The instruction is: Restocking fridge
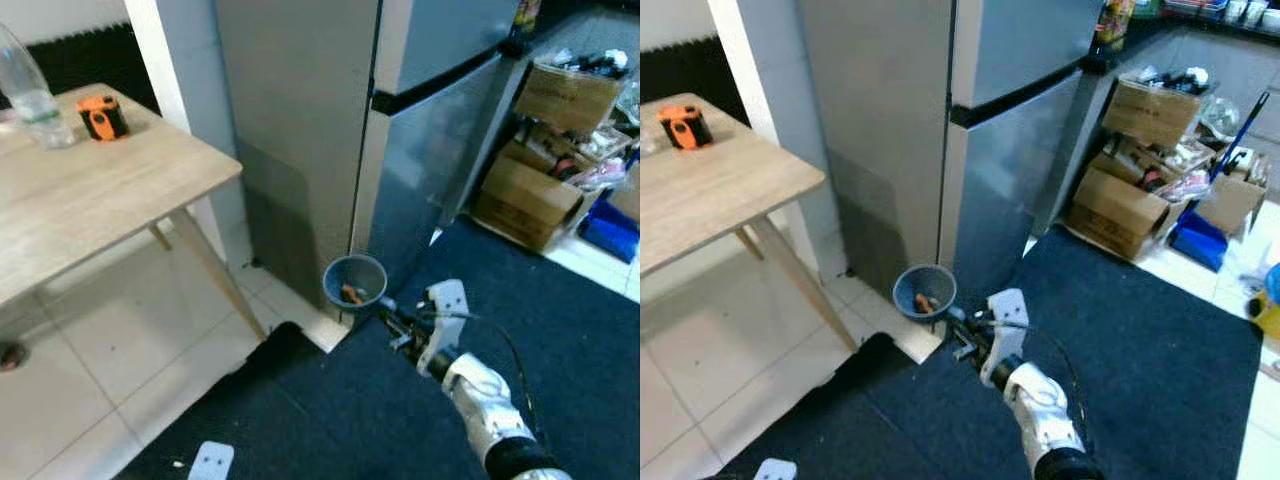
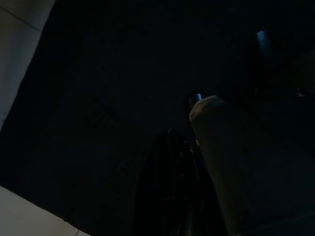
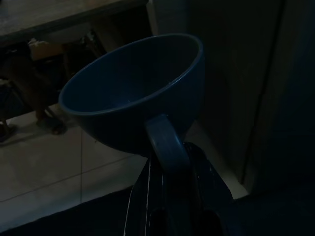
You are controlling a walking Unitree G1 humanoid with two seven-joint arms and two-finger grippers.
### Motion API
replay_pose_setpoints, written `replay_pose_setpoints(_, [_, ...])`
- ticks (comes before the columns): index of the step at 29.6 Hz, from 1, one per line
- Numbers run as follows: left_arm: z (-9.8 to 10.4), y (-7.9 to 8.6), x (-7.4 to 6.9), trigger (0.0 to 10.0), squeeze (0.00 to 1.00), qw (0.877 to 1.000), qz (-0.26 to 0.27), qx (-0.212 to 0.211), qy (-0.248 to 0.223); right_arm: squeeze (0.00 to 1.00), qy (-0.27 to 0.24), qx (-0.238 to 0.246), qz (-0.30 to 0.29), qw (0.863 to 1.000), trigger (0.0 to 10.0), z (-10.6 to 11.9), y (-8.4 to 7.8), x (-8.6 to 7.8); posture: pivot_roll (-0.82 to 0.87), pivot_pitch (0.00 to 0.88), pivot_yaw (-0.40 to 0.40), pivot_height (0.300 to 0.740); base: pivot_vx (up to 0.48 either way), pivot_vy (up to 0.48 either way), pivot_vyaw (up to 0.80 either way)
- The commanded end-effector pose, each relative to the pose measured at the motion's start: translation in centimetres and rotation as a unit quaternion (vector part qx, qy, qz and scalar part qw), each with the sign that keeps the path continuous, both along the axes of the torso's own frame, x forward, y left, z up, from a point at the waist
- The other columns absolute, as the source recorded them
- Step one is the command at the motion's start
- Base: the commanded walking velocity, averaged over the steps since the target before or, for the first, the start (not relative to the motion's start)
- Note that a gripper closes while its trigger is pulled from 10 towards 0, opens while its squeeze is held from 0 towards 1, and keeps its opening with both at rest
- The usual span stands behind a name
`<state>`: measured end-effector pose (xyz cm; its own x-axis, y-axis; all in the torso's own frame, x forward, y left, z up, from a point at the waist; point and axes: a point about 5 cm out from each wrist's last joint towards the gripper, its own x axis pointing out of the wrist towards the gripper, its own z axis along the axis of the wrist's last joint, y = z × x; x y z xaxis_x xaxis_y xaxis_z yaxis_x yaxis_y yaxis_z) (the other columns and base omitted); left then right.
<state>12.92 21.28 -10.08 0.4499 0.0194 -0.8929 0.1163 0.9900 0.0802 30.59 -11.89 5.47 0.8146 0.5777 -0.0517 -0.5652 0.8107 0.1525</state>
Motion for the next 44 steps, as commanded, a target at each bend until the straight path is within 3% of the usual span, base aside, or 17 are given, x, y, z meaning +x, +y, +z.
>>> replay_pose_setpoints(1, [-0.5,-0.1,-1.4,10.0,0.0,1.0,0.0,-0.003,0.027,0.0,-0.008,0.002,0.013,1.0,10.0,0.1,0.5,-0.2,-0.04,0.067,-0.019,0.74,0.0,-0.379,0.0])
replay_pose_setpoints(37, [-0.4,0.1,-1.2,10.0,0.0,1.0,-0.005,-0.002,0.026,0.0,-0.03,0.0,0.039,0.999,10.0,0.8,0.2,0.0,-0.05,0.056,-0.015,0.74,0.0,-0.455,0.0])
replay_pose_setpoints(44, [-0.3,0.0,-1.0,10.0,0.0,1.0,0.004,-0.006,0.02,0.0,-0.023,-0.008,0.022,0.999,10.0,0.7,-0.5,0.2,-0.05,0.06,-0.015,0.74,0.0,0.0,0.8])
